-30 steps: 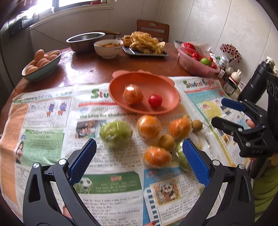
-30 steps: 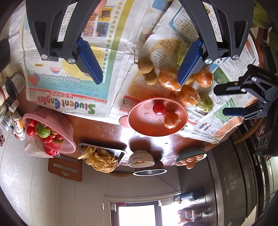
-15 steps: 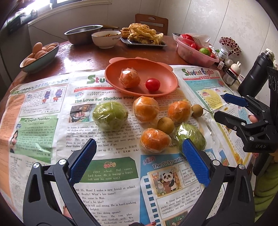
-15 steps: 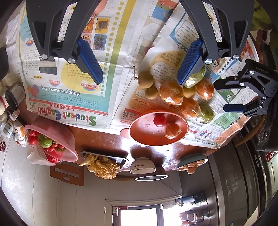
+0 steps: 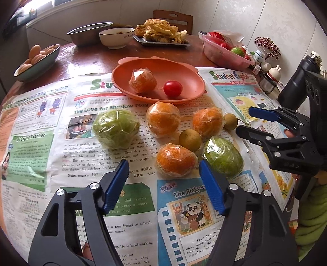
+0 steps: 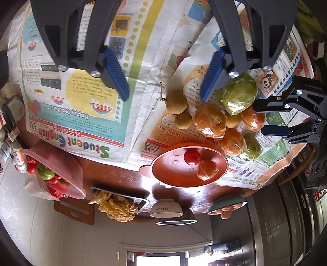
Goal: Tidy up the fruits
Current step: 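Grasp a wrapped orange with the left tool while the right tool grasps a kiwi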
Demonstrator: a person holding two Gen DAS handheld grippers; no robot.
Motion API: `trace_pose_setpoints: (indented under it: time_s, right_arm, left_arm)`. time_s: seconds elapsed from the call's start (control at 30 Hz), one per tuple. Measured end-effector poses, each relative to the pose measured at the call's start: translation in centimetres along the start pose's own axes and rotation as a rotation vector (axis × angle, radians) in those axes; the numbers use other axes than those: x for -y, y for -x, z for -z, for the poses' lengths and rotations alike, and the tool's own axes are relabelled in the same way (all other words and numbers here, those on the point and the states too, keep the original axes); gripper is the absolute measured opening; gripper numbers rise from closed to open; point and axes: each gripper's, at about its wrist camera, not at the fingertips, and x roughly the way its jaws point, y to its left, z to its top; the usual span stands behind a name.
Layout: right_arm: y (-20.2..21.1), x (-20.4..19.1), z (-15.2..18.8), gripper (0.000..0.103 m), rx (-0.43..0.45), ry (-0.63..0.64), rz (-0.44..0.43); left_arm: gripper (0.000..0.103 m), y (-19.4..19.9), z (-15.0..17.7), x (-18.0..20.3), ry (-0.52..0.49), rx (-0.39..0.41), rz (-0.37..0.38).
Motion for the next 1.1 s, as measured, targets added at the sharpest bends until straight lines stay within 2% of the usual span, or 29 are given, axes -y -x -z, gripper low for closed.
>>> trace_pose_setpoints:
  time_s: [0.13,0.2,0.27,0.4,0.67,0.87,1.1]
  right_arm:
    - [-0.9,-0.3,-0.3,0.049,-0.018,0.017,-0.023]
    - [-1.4,-0.4,-0.4,0.037,-0.025,0.025,-0.034]
    - [-1.7,-0.5,-0.4,0.029,-0.034,0.029,-0.043]
    - [-1.9,-0.6,-0.4,0.028,-0.033,0.03,-0.051]
    - [-1.1,0.0,0.0,0.028,-0.024,0.003,-0.053]
    - [-0.3,0.4,0.0,0.028,-0.003,-0.015,-0.055]
    - [1.0,0.3,-1.0,0.028,0.034,-0.012,-0.062]
  left_arm:
    - [0.056,-0.3,-0.1,-0.2,0.007,-0.009,0.017]
    - [0.053,-0.4,-0.1,-0.1,0.007,-0.012,0.025]
    - [0.05,-0.4,-0.2,-0.1,0.007,-0.015,0.033]
    - [0.047,-0.6,-0.3,0.0,0.006,-0.017,0.042]
    - [0.034,-1.1,-0.8,0.1,0.007,-0.017,0.058]
    - [0.033,-0.8,-0.7,0.3,0.003,-0.024,0.068]
    - [0.033,0.8,-1.5,0.1,0.007,0.012,0.071]
